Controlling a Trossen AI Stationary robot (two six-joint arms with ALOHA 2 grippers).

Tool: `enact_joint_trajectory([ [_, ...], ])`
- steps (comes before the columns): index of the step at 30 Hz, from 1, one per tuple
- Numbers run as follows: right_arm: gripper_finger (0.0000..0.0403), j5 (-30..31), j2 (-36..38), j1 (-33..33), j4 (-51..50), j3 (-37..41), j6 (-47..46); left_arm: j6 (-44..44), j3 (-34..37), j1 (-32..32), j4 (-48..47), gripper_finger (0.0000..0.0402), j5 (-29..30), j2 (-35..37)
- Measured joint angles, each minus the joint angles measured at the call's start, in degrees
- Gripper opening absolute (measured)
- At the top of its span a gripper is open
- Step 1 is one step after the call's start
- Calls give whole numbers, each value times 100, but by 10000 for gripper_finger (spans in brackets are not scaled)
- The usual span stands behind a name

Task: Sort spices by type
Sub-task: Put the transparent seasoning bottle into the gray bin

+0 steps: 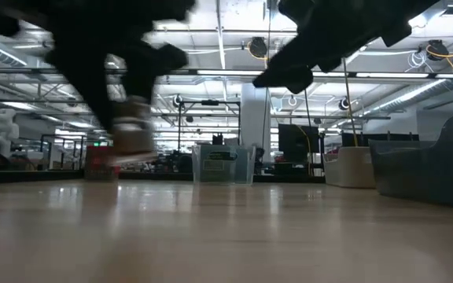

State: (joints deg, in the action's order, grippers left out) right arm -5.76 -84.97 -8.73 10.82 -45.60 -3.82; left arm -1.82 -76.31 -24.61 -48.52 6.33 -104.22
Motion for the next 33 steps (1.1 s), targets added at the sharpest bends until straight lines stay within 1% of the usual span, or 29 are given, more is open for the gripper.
enact_joint_trajectory([
  [3,219,75,0,0,-267,0,-3,-674,0,567,274,183,-42,0],
  [6,219,454,0,2,-602,0,-3,-1145,0,1122,588,183,-301,0],
  [11,219,1061,0,3,-1146,0,-3,-1234,0,1866,1032,183,-831,0],
  [15,219,1341,0,19,-1316,0,-3,-1241,0,2221,1140,183,-932,0],
  [22,219,1353,0,119,-1346,0,-3,-472,2,2511,1222,184,-995,-399],
  [28,219,1351,0,120,-1423,-3,-3,-448,4,2465,1245,186,-1060,-592],
  [30,219,1346,0,120,-1457,-7,-3,-447,4,2437,1279,193,-1058,-592],
  [33,219,1340,0,120,-1457,-7,-3,-282,4,2396,1409,217,-1058,-595],
])
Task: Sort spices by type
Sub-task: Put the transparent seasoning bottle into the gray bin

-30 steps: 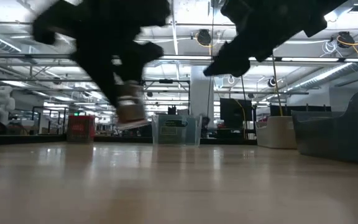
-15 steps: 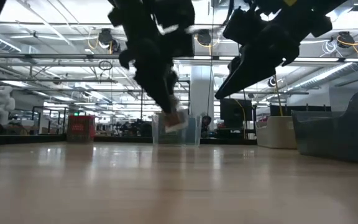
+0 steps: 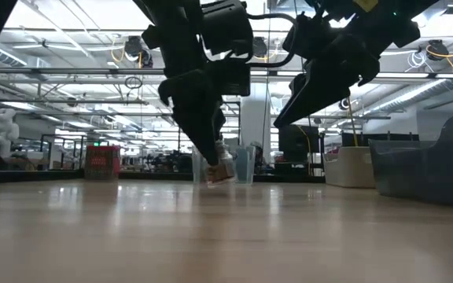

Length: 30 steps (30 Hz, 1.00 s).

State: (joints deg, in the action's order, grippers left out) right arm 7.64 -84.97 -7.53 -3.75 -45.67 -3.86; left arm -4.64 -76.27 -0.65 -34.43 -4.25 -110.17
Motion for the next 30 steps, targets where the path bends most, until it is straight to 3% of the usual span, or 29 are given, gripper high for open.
enact_joint_trajectory([
  [7,219,4,0,0,-29,0,0,89,0,-17,59,285,-26,0],
  [14,219,4,0,0,-47,0,-126,-20,-116,-17,-623,300,293,487],
  [19,219,4,0,0,-21,0,-124,13,-57,-97,-1253,300,815,1350],
  [23,219,4,0,19,328,0,-132,196,388,-226,-1234,301,1042,2370],
  [26,219,-17,0,118,668,-2,-268,499,1047,-320,-800,301,1315,3273],
  [30,219,-51,0,362,687,-2,-298,890,2356,-544,654,301,1635,4483],
])
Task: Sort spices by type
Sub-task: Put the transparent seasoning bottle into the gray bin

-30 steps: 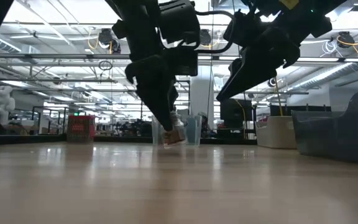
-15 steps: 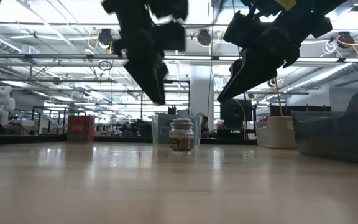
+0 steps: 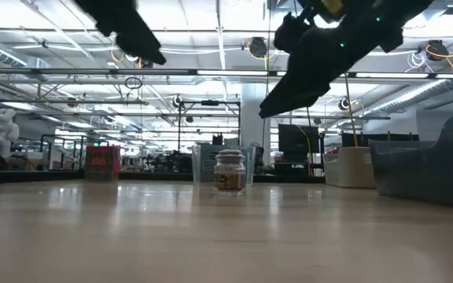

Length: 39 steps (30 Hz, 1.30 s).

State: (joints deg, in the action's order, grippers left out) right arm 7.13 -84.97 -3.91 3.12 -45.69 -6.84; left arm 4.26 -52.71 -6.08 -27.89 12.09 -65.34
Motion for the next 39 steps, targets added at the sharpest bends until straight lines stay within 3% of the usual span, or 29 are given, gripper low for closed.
enact_joint_trajectory([
  [7,219,-422,-309,194,-766,-713,75,328,2289,-499,2932,301,390,1281],
  [15,219,-451,-1542,193,-2468,-2331,473,53,3655,-827,5431,301,1111,1390],
  [25,219,-1199,-2511,200,-3240,-3469,440,-241,3819,-831,5604,301,1012,1388],
  [39,219,-886,-2848,220,-3323,-3539,407,-327,3816,-831,5586,301,927,1388],
])
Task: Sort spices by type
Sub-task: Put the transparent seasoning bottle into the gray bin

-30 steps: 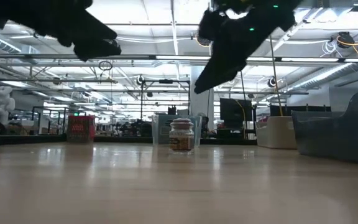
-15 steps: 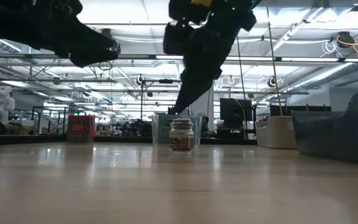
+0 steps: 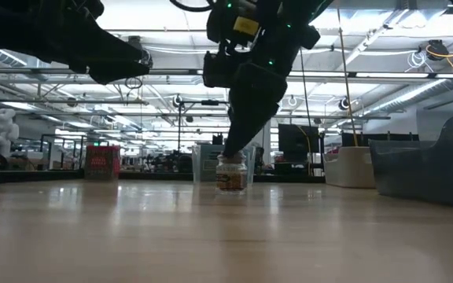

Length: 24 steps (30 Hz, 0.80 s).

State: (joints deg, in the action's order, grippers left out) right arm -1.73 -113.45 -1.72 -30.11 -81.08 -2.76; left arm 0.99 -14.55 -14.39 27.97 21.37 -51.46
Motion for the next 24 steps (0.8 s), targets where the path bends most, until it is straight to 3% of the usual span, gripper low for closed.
enact_joint_trajectory([
  [17,218,25,-87,13,-13,53,-13,2,-2,0,4,301,-11,0],
  [24,175,24,-87,22,-15,53,-61,4,-2,0,4,301,-11,0],
])
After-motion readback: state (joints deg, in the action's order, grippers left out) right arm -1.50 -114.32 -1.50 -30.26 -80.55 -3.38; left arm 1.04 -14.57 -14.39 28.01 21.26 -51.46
